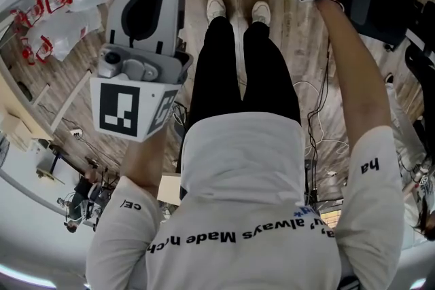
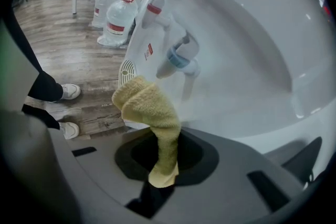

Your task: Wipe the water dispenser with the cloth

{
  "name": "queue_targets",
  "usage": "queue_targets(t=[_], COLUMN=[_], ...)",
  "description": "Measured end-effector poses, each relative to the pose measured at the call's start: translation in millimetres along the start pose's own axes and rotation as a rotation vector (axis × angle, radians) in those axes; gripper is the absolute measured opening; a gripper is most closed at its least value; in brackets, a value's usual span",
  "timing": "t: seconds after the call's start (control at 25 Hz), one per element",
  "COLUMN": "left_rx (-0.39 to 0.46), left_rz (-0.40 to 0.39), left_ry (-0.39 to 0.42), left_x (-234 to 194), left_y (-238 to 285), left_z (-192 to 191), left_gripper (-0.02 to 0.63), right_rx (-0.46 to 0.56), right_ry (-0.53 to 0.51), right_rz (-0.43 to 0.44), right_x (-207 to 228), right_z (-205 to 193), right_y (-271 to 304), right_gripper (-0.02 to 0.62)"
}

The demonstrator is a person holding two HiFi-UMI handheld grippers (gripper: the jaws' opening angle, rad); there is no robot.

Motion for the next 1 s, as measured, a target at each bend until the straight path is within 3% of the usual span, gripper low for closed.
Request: queue_targets(t=[1.0], left_rx=[-0.023], left_rz=[0.006], left_ry=[-0.011], left_x=[-31.8], left_y=[28.0], left_z=[-85.7], left_gripper=[0.018], right_rx=[-0.024], right_ry=[-0.029], right_rz=[0.031], right_x=[-51.3], right_z=[1.2], right_y=[70.9], right_gripper=[0.058])
Point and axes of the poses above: the fingertips, and each gripper's own axes: y forward along the fingers, x to its right, z out of its top, the point moved 4 cm from there along -y, backward along the fingers, and after that the axes turned 7 degrees about -x, right-handed, at the moved point
